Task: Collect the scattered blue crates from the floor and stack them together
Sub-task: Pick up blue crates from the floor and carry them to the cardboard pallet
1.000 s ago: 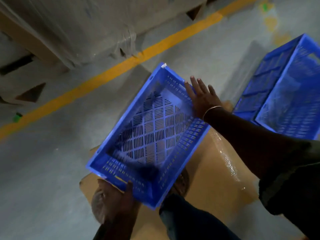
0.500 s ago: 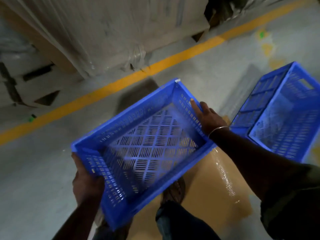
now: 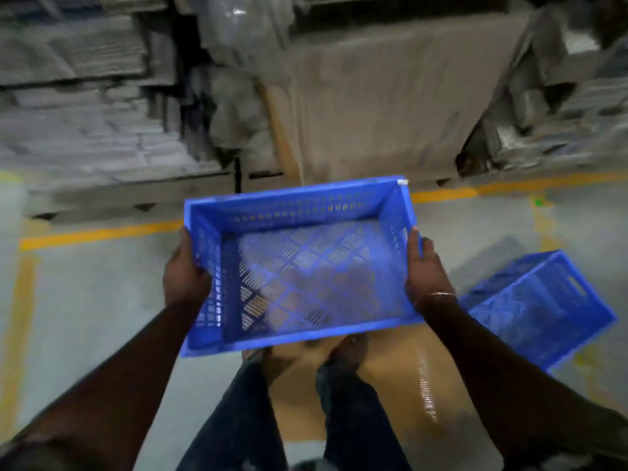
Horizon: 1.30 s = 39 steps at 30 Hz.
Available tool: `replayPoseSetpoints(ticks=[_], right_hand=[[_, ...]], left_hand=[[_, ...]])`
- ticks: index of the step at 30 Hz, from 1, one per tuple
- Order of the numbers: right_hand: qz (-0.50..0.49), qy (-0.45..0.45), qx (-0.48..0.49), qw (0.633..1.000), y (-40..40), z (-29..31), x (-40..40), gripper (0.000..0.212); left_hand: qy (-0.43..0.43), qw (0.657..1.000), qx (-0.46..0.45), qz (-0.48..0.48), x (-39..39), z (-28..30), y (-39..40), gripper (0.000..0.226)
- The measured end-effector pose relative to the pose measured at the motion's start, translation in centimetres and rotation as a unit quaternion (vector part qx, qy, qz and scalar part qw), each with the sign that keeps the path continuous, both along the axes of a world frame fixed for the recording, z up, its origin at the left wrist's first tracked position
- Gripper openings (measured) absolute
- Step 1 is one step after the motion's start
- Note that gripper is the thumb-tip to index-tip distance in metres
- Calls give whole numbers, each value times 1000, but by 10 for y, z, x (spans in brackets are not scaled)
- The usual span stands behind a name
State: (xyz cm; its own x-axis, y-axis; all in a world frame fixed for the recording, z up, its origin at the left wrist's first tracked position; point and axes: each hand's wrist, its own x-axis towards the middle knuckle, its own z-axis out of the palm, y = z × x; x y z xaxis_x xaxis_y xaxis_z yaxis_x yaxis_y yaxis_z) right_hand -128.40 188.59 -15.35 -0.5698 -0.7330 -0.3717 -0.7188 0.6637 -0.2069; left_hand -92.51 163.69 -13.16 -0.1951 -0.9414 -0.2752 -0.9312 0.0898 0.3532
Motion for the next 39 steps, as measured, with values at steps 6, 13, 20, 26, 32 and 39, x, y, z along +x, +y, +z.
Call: replayPoseSetpoints(ticks=[6,13,20,26,32,39], right_hand=[[77,17,-8,997,-43,57,75,88],[82,-47,1,995,-148,100,214,59],[285,9,-44,958,-263,119,358,82],[379,10,-68,923,-352,135,457,86],[459,8,-61,886,-457,140,548,85],[535,53,-93,838,-601,144,650,86]], left_hand=[[-31,999,-38,-21,116,57,-5,104],[-51,996,-42,53,289,92,-18,96],[-110,983,-32,141,461,124,-13,97],[-140,969,-3,204,551,143,-9,92],[-127,945,0,302,622,143,-44,97],[-130,914,-9,385,695,160,-119,102]])
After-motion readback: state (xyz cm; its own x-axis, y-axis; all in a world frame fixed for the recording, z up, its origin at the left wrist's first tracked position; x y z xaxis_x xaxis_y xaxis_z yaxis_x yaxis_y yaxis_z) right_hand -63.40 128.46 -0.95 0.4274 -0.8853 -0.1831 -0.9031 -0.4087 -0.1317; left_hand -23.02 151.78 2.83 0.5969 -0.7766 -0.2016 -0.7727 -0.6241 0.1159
